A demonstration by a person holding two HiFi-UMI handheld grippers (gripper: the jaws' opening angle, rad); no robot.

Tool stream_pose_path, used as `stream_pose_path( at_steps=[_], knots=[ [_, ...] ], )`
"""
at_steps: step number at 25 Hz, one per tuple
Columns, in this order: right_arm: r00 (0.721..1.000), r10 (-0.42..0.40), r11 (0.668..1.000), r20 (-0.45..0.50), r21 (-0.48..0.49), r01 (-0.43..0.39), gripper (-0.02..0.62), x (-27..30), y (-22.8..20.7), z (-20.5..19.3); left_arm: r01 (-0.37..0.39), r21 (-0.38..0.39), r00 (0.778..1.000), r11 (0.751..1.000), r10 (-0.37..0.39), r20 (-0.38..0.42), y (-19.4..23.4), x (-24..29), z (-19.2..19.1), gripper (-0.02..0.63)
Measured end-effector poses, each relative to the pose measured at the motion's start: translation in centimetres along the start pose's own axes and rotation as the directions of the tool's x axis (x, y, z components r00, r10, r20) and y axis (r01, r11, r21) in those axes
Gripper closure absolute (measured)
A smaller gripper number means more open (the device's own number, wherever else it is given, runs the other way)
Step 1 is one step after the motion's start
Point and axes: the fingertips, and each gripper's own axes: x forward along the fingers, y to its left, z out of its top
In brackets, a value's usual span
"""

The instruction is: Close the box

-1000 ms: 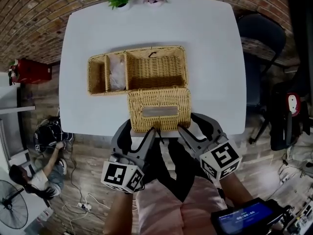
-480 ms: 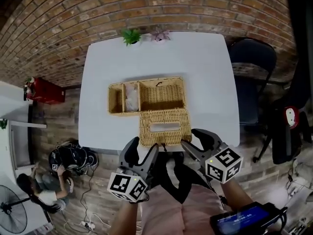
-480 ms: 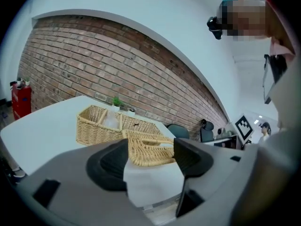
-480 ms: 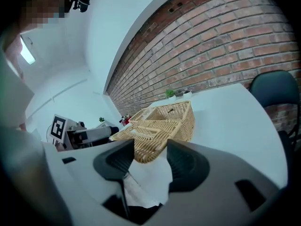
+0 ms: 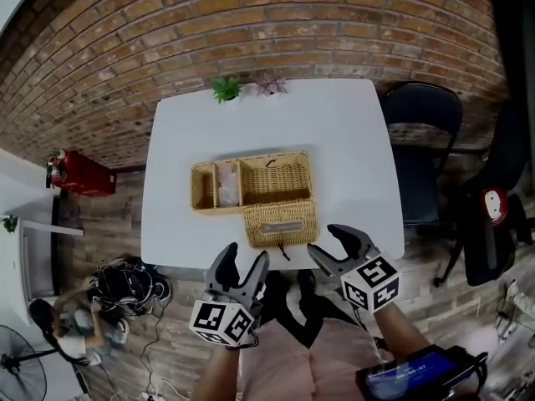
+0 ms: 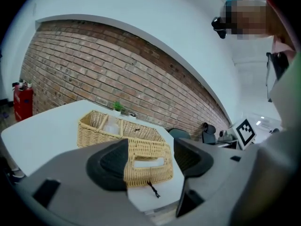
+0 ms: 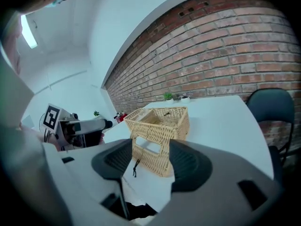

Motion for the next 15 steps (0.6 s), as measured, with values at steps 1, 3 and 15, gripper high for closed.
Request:
stream_pose_path(
  at_steps=[1, 3, 15],
  knots=[
    [1.000, -0.008, 1.000, -0.002, -0.004, 0.008, 0.339, 0.1, -0.5, -0.2, -0.006, 0.002, 1.000, 1.000, 0.006, -0.001, 0.5, 0.2, 0.0, 0.298],
    [1.000, -0.020, 1.000, -0.006, 0.000, 0.020, 0.333, 0.2, -1.1, -0.7, -0.013, 0.013, 1.000, 1.000, 0.013, -0.005, 1.1, 0.4, -0.1, 0.298],
    [0.995, 0.003, 1.000, -0.097, 0.016, -0.002, 0.312, 3.7, -2.6, -4.8, 0.009, 0.027, 0.991, 1.000, -0.005, -0.137, 3.7, 3.0, -5.0, 0.285]
  ],
)
